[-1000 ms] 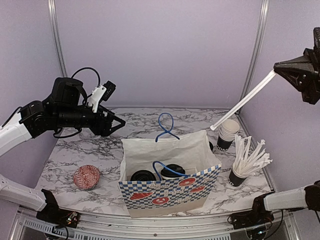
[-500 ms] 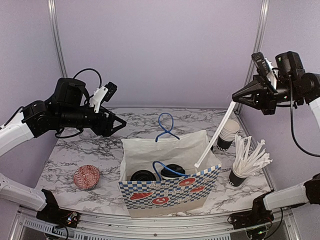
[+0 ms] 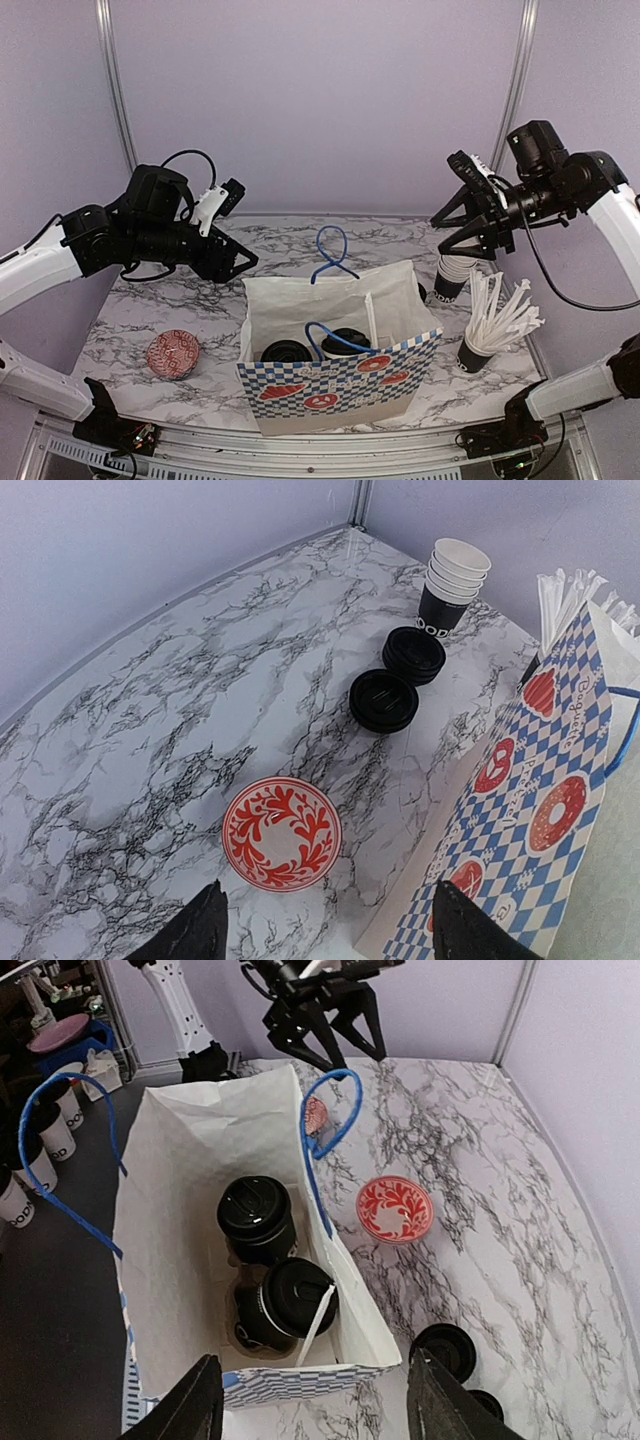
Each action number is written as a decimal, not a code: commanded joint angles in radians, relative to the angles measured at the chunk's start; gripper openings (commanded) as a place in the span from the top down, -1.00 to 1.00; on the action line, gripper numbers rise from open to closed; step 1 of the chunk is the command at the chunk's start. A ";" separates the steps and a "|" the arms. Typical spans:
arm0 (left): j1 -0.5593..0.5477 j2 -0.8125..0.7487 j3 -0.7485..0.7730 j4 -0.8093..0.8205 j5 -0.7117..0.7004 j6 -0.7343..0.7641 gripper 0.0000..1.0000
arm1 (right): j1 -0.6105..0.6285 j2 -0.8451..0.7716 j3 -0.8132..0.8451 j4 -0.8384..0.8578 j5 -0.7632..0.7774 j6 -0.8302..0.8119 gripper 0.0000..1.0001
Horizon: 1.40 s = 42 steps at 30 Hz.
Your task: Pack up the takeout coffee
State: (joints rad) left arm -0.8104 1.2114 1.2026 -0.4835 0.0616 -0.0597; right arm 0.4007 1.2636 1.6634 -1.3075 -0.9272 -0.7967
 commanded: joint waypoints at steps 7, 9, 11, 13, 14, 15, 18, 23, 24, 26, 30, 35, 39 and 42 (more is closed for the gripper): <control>0.004 -0.060 -0.052 0.011 -0.017 0.025 -0.41 | -0.292 -0.045 -0.216 0.065 0.422 0.052 0.02; 0.005 -0.065 -0.064 0.018 -0.017 0.027 -0.42 | -0.325 -0.057 -0.245 0.056 0.459 0.045 -0.02; 0.004 -0.067 -0.074 0.024 -0.014 0.030 -0.42 | -0.345 -0.073 -0.262 0.054 0.496 0.045 -0.03; 0.005 -0.067 -0.080 0.029 -0.010 0.033 -0.42 | -0.345 -0.086 -0.274 0.052 0.525 0.048 -0.03; 0.005 -0.065 -0.083 0.031 -0.009 0.034 -0.42 | -0.346 -0.089 -0.277 0.048 0.531 0.049 -0.03; 0.004 -0.064 -0.086 0.034 -0.008 0.035 -0.42 | -0.345 -0.089 -0.278 0.039 0.532 0.050 -0.04; 0.004 -0.061 -0.094 0.038 -0.008 0.038 -0.42 | -0.346 -0.086 -0.282 0.014 0.520 0.051 -0.03; 0.004 -0.070 -0.104 0.038 -0.007 0.037 -0.42 | -0.346 -0.091 -0.299 -0.027 0.495 0.035 -0.02; 0.004 -0.074 -0.106 0.038 -0.008 0.037 -0.42 | -0.346 -0.093 -0.307 -0.029 0.492 0.031 -0.03; 0.004 -0.078 -0.107 0.039 -0.009 0.037 -0.41 | -0.345 -0.092 -0.331 -0.035 0.487 0.023 -0.01; 0.004 -0.077 -0.107 0.038 -0.007 0.036 -0.42 | -0.345 -0.089 -0.353 -0.018 0.492 0.027 0.07; 0.004 -0.075 -0.101 0.037 -0.002 0.035 -0.42 | -0.346 -0.081 -0.343 -0.015 0.482 0.031 0.63; 0.004 -0.076 -0.101 0.037 0.001 0.035 -0.41 | -0.345 -0.089 -0.297 -0.041 0.457 0.020 0.86; 0.004 -0.072 -0.098 0.038 0.001 0.036 -0.42 | -0.345 -0.100 -0.218 -0.065 0.438 0.025 0.96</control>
State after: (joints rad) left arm -0.8104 1.1564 1.1042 -0.4706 0.0521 -0.0368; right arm 0.0605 1.1831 1.3289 -1.3392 -0.4469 -0.7696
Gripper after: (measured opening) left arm 0.709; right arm 0.047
